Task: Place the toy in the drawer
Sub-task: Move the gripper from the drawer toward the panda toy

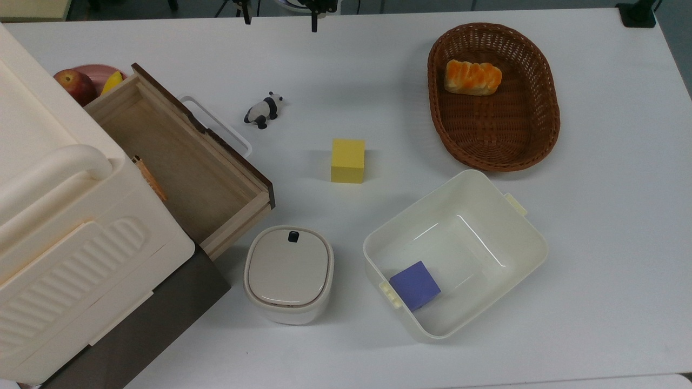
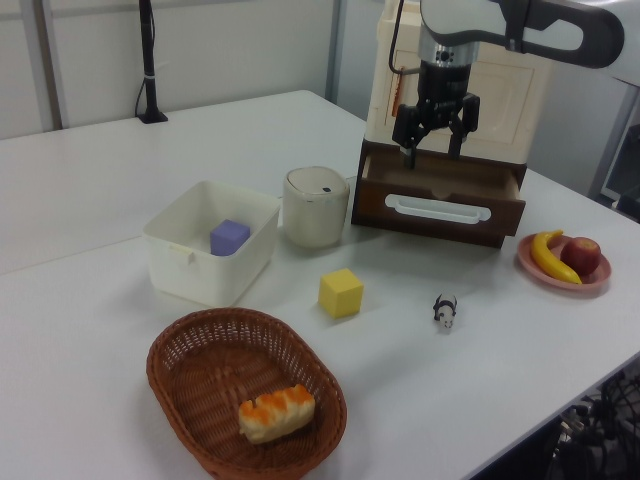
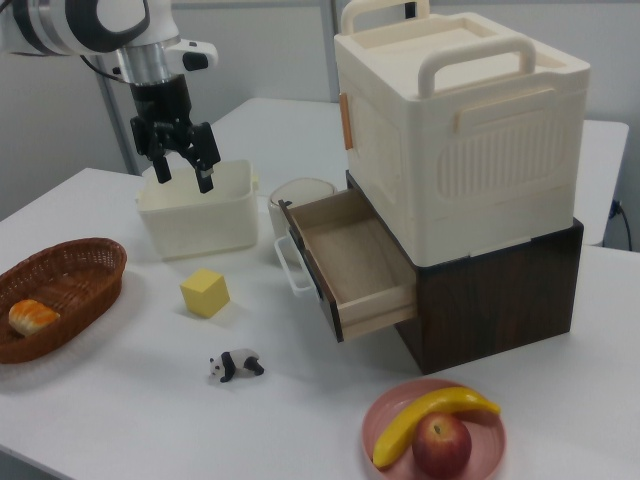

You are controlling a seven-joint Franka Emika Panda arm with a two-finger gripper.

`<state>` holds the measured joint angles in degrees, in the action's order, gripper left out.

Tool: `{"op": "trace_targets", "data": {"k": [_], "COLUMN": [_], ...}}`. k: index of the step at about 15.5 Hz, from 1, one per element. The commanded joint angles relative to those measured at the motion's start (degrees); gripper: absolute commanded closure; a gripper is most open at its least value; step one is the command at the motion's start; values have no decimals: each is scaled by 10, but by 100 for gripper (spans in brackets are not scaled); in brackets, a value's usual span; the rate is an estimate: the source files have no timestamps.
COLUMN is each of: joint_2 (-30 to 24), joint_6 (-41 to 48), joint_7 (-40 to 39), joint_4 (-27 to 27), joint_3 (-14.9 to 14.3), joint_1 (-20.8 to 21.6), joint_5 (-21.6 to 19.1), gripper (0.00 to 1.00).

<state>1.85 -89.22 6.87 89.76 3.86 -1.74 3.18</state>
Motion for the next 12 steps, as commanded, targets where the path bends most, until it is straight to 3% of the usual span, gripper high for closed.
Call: {"op": "trace_targets", "data": {"k": [1, 9, 12], "joint_2": [30, 23, -3], "joint_6": [13, 11, -16], "joint_7": [13, 10, 8], "joint_4": [3, 15, 51], "joint_3": [4, 6, 6], "joint_1": [23, 21, 21], "joint_5": [-5, -6, -6], "gripper": [0, 0, 0]}}
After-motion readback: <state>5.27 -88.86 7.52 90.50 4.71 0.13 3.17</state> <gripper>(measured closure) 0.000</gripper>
